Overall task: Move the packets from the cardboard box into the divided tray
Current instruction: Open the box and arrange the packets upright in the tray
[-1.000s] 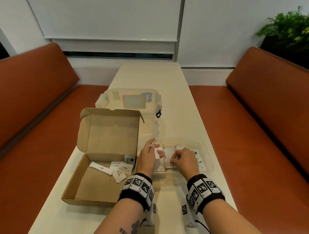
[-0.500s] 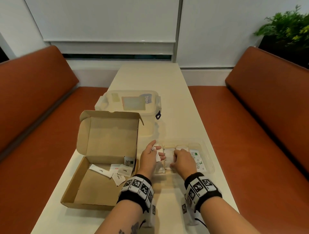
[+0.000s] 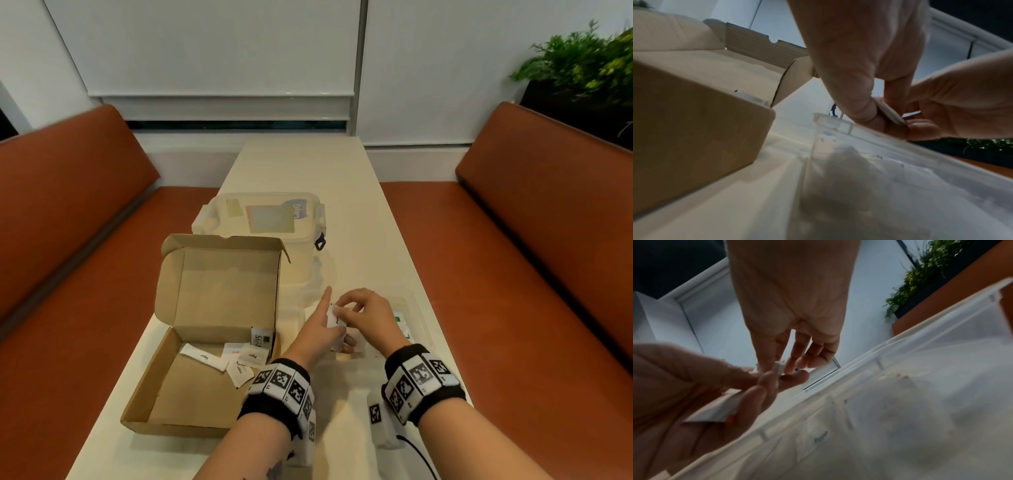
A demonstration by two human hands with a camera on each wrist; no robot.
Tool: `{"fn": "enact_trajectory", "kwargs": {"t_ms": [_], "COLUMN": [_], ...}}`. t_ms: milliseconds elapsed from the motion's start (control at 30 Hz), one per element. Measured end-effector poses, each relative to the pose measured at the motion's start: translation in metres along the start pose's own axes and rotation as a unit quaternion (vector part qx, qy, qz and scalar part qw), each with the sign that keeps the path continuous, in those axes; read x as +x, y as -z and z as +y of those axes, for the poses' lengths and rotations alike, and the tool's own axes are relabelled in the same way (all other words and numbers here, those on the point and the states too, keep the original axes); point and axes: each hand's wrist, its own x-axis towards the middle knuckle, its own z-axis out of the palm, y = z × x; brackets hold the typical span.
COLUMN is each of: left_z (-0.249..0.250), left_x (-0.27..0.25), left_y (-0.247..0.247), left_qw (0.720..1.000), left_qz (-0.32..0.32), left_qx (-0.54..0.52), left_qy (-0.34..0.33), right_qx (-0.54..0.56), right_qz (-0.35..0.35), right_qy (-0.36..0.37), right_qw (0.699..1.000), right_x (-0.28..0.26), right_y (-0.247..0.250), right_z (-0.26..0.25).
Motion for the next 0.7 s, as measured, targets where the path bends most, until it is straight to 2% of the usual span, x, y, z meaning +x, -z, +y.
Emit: {"fn": "enact_trajectory", "kwargs": {"t_ms": [100, 200, 367, 433, 567, 700], "left_z": [0.000, 0.001, 0.001, 0.000, -0.002, -0.004], "left_x": [0.002, 0.005, 0.006, 0.008, 0.009, 0.007], "left_y": [0.001, 0.003, 0.001, 0.002, 0.004, 0.004], "left_qw": [0.998, 0.991, 0.981, 0.977, 0.975, 0.976], "left_qz": [0.055, 0.125, 0.172, 0.178, 0.155, 0.179], "left_qx": [0.038, 0.020, 0.055, 0.096, 0.147, 0.115], "left_qy": [-0.018, -0.043, -0.069, -0.073, -0.068, -0.053], "right_qx": [0.083, 0.134, 0.182, 0.154, 0.026, -0.020], "right_qz": [0.051, 0.108, 0.102, 0.077, 0.007, 0.016], "right_qy": [-0.029, -0.064, -0.091, -0.072, -0.034, -0.057], "right_qw": [0.995, 0.983, 0.974, 0.982, 0.999, 0.998], "right_x": [-0.001, -0.005, -0.014, -0.015, -0.010, -0.007], "right_y": [0.008, 0.012, 0.010, 0.012, 0.015, 0.014], "right_z": [0.006, 0.017, 0.025, 0.021, 0.012, 0.017]}}
